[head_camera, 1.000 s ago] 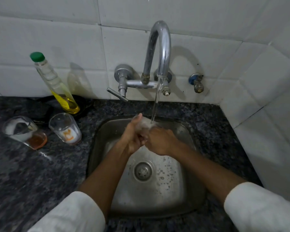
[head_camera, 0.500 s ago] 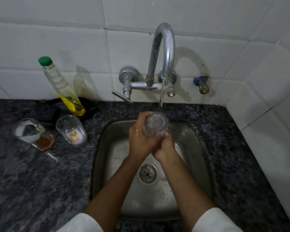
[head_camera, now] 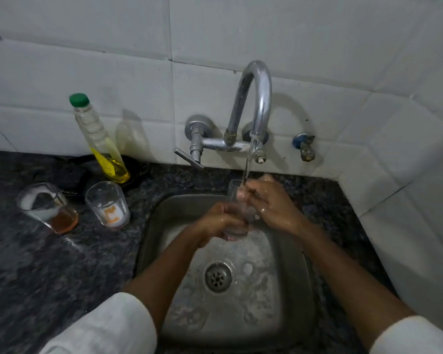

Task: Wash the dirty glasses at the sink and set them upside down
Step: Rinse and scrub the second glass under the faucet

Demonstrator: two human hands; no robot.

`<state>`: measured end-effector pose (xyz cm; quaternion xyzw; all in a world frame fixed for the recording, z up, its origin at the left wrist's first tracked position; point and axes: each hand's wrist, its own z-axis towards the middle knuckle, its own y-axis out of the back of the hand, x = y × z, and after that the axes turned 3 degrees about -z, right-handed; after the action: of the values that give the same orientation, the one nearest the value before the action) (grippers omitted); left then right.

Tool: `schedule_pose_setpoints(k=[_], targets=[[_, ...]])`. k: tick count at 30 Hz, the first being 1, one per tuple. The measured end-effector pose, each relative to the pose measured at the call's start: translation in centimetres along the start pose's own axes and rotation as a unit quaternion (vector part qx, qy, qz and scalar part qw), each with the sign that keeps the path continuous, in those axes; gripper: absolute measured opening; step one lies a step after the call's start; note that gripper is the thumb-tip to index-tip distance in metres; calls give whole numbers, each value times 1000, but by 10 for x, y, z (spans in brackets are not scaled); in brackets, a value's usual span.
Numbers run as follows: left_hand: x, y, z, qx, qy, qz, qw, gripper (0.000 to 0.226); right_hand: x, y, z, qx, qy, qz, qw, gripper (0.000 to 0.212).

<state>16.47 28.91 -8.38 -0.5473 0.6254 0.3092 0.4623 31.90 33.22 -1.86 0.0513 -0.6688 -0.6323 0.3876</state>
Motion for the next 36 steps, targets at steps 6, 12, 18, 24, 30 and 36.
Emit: schedule_pose_setpoints(k=[6, 12, 18, 24, 30, 36], targets=[[19, -28, 10, -316, -92, 62, 942, 49, 12, 0, -5, -37, 5, 57, 998, 21], [1, 14, 1, 108, -126, -102, 981, 56, 14, 9, -9, -8, 5, 184, 983, 17], [10, -34, 7, -336, -145, 99, 925, 48, 18, -1, 3, -29, -53, 98, 993, 33], [7, 10, 4, 78, -118, -116, 983, 42, 12, 0, -9, -2, 8, 188, 982, 20], [-2, -30, 9, -294, -129, 158, 934, 42, 9, -16, -2, -62, -72, 96, 991, 28], [0, 6, -3, 51, -60, -51, 996, 38, 10, -8, -10, -45, -22, 158, 986, 25]])
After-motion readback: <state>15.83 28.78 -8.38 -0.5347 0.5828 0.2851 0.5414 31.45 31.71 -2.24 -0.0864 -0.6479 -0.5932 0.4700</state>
